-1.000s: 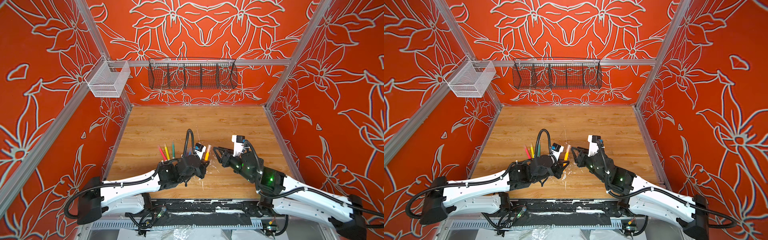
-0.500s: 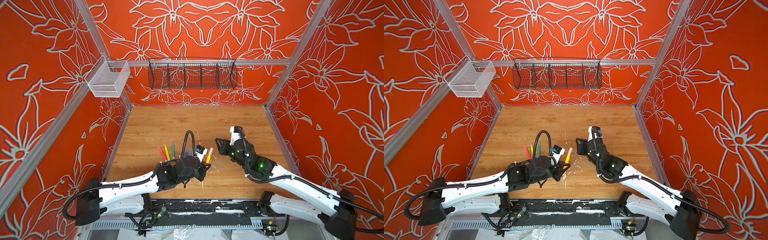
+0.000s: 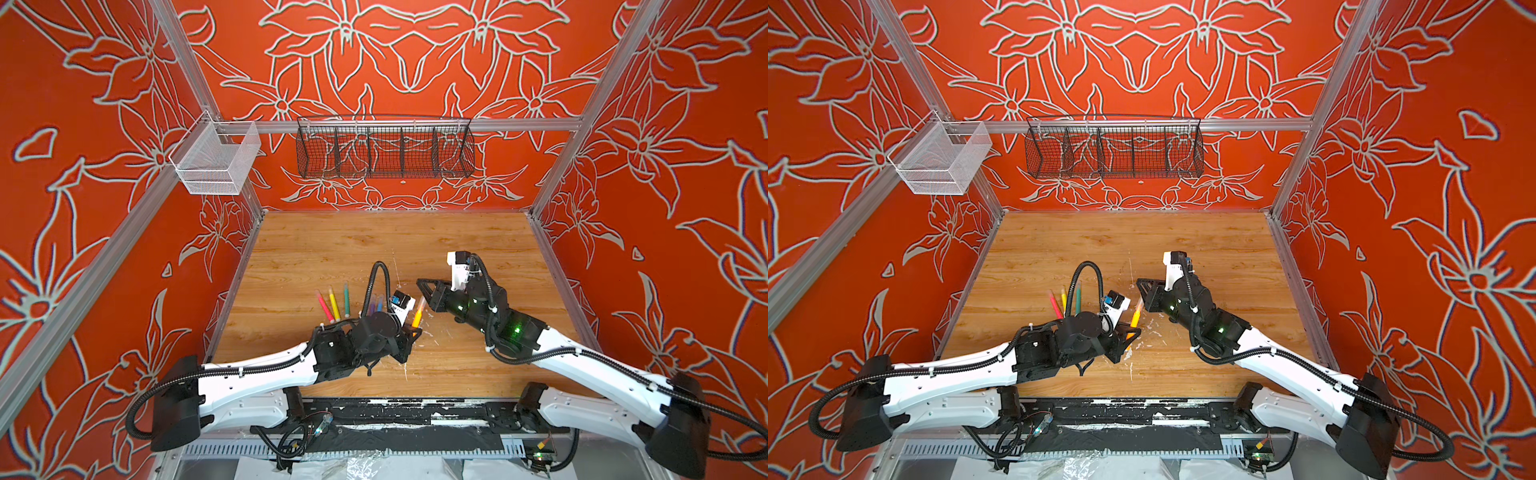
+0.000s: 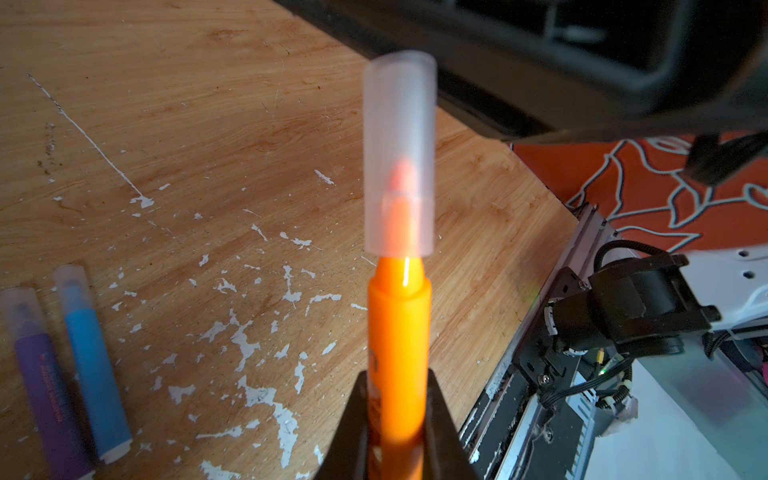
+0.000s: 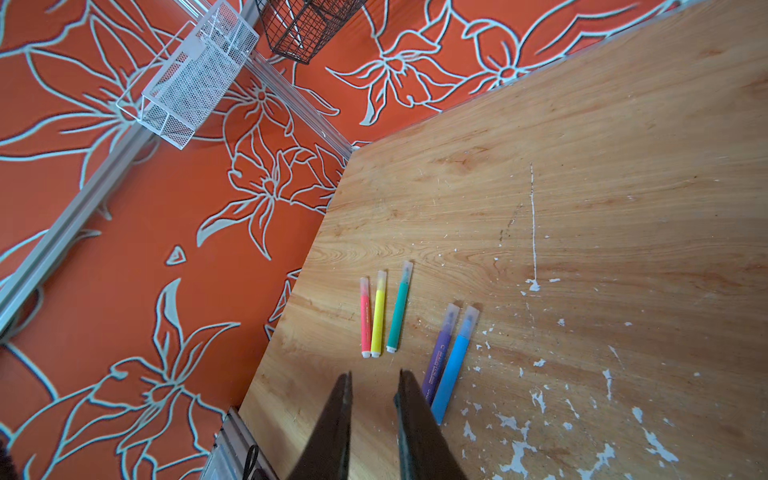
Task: Insert the pens into the pen caps
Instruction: 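Lower the open right gripper over the cap on the orange marker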
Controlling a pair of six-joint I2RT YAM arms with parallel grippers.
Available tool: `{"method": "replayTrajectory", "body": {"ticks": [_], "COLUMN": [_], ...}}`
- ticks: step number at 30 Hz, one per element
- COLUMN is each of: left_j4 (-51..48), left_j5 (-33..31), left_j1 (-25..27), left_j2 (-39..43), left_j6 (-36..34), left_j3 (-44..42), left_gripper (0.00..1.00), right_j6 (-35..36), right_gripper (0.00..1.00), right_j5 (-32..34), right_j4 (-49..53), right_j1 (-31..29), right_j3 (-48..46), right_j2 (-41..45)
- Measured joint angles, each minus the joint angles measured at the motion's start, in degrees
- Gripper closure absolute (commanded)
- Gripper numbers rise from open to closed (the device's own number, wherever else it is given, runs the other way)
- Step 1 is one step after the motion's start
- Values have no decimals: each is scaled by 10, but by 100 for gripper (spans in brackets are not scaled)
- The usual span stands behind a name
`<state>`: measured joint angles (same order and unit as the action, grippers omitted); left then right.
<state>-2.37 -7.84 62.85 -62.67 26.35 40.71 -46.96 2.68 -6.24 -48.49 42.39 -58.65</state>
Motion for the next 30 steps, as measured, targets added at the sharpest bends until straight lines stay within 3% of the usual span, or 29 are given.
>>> {"method": "replayTrajectory", "body": {"ticks": [20, 25, 30], "left_j4": [-23, -22, -21], "left_j5": [-14, -16, -21], "left_j1": [0, 0, -2], "left_j2": [-28, -28, -28], "left_j6": [-6, -8, -9], "left_j3": [17, 25, 25], "left_gripper": [100, 100, 100], "right_j6": [-19, -12, 9], "right_gripper": [81, 66, 58], "right_j5": [-12, 13, 57], "right_j4": [-20, 10, 56], "right_j1": [-54, -76, -76], "right_j3": [-19, -11, 15], "right_j2": [14, 14, 35]}}
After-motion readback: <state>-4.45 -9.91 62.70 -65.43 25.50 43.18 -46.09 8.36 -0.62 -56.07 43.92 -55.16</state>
